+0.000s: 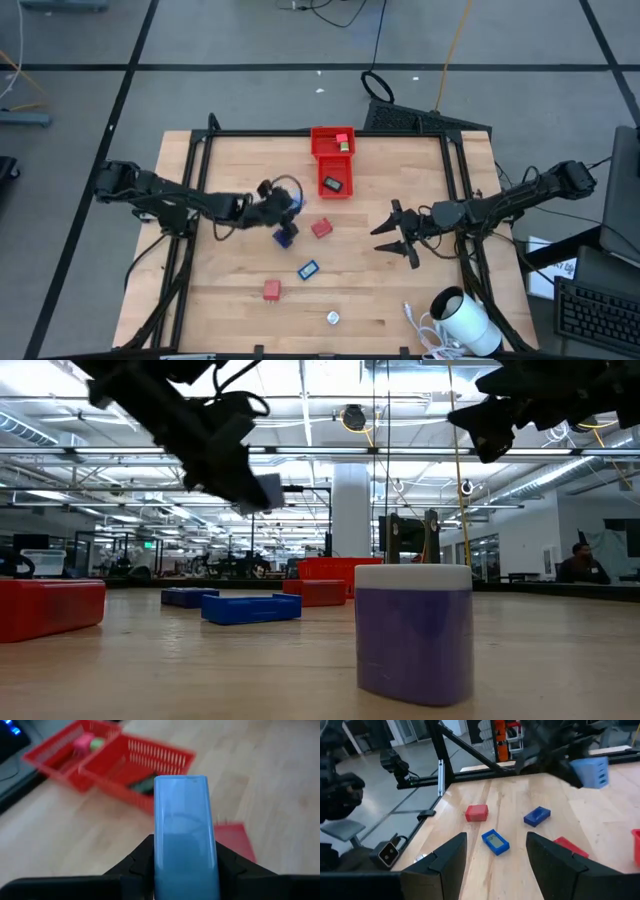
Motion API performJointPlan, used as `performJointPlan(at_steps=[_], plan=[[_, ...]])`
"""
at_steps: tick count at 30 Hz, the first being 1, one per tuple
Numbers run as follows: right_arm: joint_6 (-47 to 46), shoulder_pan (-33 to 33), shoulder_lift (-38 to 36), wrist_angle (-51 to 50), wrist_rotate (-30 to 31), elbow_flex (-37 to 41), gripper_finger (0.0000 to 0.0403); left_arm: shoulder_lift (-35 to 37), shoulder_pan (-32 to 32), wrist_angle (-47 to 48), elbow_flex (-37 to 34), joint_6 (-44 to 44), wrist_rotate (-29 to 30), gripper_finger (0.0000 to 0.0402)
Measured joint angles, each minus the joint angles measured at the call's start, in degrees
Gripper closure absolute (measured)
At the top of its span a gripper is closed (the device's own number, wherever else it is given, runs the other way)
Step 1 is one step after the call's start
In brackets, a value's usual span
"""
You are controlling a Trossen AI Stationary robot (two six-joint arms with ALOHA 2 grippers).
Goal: Pick & Place Office items
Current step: Put the blue charger adapter into the top red bin
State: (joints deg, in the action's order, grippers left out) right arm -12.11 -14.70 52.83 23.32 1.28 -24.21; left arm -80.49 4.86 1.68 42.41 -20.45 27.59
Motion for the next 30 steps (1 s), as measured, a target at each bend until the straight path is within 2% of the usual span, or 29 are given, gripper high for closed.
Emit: performJointPlan(at_steps=[7, 11, 16, 19, 25, 30], plan=[[6.31, 0.29, -7.92, -7.99, 0.35, 0.0, 0.0206, 1.06, -8.37, -15.25, -0.02, 11.3, -13.91, 0.0282], [8.41, 1.47, -11.84, -11.07, 0.42, 0.0, 0.0206, 1.05, -12.44, -24.21, 0.0, 14.46, -21.71, 0.0282], [10.17, 3.22, -15.26, -15.0, 0.42, 0.0, 0.0206, 0.97, -17.32, -29.75, 0.0, 14.78, -24.07, 0.0282], [11.18, 4.2, -16.89, -14.09, 0.42, 1.46, 0.0206, 0.96, -19.92, -31.83, 0.0, 14.35, -27.08, 0.0282], [11.77, 6.99, -21.36, -5.35, 0.36, 9.64, 0.0206, 0.71, -22.81, -34.24, 0.0, 14.33, -28.17, 0.0282], [11.77, 10.3, -25.47, 0.5, 0.42, 14.39, 0.0206, -2.82, -24.69, -36.97, 1.2, 13.59, -29.42, 0.0282]])
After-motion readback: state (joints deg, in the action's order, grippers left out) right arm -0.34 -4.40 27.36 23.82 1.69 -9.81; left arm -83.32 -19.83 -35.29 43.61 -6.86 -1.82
